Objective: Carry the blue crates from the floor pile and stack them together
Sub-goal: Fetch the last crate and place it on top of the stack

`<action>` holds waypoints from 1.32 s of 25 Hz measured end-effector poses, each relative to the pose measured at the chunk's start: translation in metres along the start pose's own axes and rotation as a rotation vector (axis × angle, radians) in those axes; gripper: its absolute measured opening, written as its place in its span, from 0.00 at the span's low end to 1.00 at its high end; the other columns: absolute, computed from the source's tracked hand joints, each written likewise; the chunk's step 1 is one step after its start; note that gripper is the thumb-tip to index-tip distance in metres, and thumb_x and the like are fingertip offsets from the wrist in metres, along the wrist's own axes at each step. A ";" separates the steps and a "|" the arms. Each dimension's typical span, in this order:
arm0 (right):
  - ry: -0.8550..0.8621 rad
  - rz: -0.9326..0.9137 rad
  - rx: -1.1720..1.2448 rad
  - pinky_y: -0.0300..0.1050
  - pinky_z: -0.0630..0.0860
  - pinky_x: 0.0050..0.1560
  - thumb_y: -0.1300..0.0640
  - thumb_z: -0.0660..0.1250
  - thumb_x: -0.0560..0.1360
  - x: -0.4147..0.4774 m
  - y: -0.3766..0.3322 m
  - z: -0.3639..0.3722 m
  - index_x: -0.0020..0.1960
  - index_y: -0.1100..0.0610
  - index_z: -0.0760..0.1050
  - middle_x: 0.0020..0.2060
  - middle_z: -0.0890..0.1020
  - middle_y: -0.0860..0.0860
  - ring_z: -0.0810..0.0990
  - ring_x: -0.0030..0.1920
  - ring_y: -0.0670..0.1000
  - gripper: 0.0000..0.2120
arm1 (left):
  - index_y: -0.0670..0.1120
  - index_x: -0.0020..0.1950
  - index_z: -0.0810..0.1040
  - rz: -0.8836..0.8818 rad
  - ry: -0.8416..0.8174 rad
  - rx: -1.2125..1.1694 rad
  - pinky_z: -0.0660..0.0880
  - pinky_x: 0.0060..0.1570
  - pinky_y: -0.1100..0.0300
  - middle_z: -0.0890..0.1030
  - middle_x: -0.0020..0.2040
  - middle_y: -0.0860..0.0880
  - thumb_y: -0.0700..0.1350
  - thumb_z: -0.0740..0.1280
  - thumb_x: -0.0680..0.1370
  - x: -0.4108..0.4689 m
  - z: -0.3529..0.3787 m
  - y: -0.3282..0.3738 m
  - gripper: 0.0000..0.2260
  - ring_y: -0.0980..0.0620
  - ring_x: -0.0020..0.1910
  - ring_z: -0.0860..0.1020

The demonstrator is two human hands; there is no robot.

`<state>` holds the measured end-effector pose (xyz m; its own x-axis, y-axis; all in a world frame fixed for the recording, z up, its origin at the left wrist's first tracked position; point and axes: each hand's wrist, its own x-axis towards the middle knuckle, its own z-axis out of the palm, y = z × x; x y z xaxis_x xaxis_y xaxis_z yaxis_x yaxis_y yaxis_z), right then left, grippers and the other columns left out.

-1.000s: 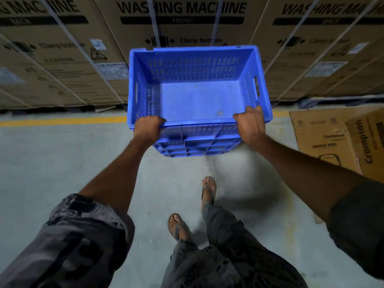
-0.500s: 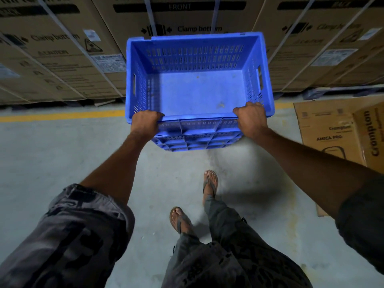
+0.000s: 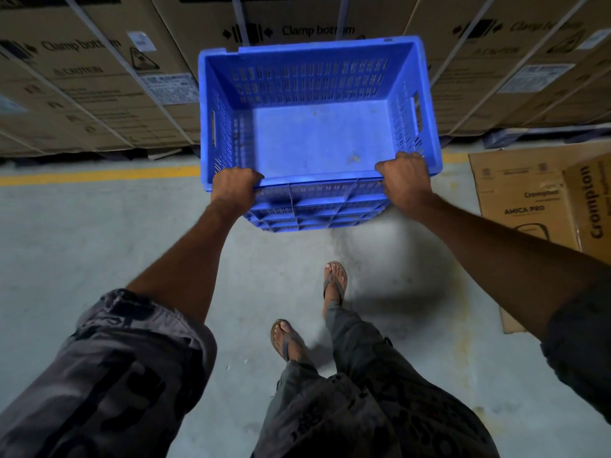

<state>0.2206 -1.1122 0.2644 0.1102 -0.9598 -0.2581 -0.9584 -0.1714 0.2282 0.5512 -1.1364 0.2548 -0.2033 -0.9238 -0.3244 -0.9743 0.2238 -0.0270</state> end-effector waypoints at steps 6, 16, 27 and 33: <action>-0.050 0.038 0.098 0.53 0.70 0.48 0.67 0.69 0.67 0.009 -0.005 0.013 0.48 0.56 0.75 0.40 0.82 0.58 0.77 0.50 0.62 0.12 | 0.49 0.56 0.81 0.005 -0.054 -0.040 0.76 0.49 0.47 0.82 0.51 0.40 0.43 0.68 0.74 0.004 0.003 0.001 0.11 0.36 0.52 0.80; 0.069 0.054 0.321 0.53 0.63 0.51 0.33 0.69 0.68 0.009 -0.026 0.027 0.56 0.49 0.75 0.50 0.78 0.50 0.73 0.56 0.58 0.24 | 0.53 0.52 0.82 0.063 -0.023 -0.087 0.75 0.45 0.50 0.83 0.46 0.44 0.63 0.65 0.77 0.020 0.014 0.012 0.16 0.39 0.47 0.82; 0.056 -0.011 0.441 0.53 0.58 0.56 0.32 0.52 0.78 0.002 -0.044 0.024 0.62 0.44 0.74 0.59 0.77 0.48 0.70 0.61 0.56 0.23 | 0.58 0.71 0.71 0.153 0.114 -0.179 0.61 0.64 0.41 0.74 0.68 0.53 0.73 0.59 0.73 0.014 0.027 0.022 0.31 0.46 0.68 0.70; -0.004 0.055 0.416 0.55 0.60 0.56 0.34 0.47 0.80 0.014 -0.051 0.011 0.55 0.46 0.74 0.54 0.77 0.52 0.71 0.58 0.59 0.23 | 0.60 0.66 0.76 0.109 0.184 -0.211 0.59 0.65 0.41 0.72 0.71 0.53 0.69 0.51 0.78 0.022 0.025 0.026 0.25 0.45 0.72 0.65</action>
<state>0.2679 -1.1144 0.2391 0.0557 -0.9640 -0.2599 -0.9876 -0.0149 -0.1564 0.5243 -1.1430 0.2230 -0.3032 -0.9430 -0.1370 -0.9406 0.2731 0.2019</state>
